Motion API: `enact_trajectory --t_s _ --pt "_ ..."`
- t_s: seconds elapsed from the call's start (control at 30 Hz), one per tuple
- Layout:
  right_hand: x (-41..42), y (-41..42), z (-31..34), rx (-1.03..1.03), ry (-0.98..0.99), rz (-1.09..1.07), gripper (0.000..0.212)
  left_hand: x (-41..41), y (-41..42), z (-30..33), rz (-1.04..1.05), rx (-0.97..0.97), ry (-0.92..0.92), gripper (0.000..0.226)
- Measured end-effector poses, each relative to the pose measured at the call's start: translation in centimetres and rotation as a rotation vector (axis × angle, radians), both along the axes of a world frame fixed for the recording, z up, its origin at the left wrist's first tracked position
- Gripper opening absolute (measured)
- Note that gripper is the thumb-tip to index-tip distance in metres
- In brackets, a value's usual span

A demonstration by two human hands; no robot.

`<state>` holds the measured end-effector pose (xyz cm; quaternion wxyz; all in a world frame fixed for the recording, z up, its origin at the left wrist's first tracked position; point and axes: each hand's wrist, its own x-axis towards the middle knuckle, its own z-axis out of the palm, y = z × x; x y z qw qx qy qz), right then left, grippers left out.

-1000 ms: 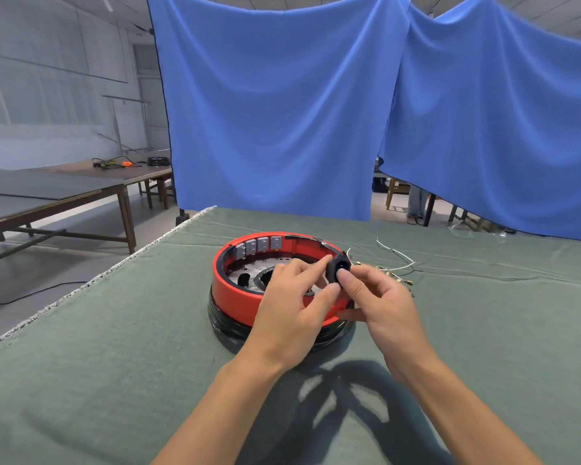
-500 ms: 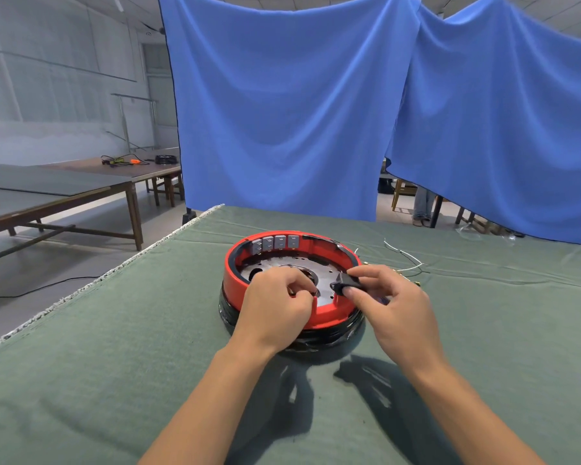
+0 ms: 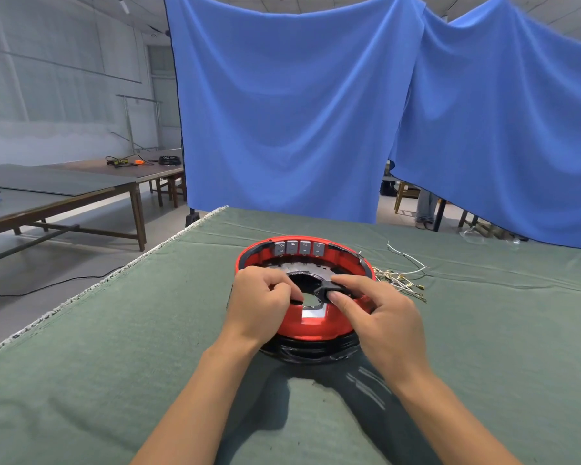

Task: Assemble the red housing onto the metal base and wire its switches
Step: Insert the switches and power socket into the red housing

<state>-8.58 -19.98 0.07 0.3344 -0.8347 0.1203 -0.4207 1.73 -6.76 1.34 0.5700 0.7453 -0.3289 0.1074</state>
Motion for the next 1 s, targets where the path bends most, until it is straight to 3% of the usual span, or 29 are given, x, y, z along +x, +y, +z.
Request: enact_trajectory --t_s 0.3,0.57,0.8,0.9,1.0 --pt "0.2 -0.2 -0.6 0.045 0.008 0.034 0.017 0.4 0.1 -0.2 -0.031 0.270 -0.028 0.016" --pt "0.8 0.8 0.0 -0.121 0.001 0.014 0.021 0.9 -0.1 0.2 0.072 -0.026 0.081 0.020" --pt "1.3 1.0 -0.4 -0.192 0.003 0.047 0.021 0.8 -0.2 0.0 0.019 0.037 0.094 0.028" --pt "1.4 1.1 -0.4 -0.230 -0.001 0.044 0.025 0.5 -0.2 0.2 -0.003 0.040 0.092 0.021" --pt "1.3 1.0 -0.3 -0.309 0.027 0.040 0.026 0.1 -0.3 0.2 -0.029 0.144 0.011 0.025"
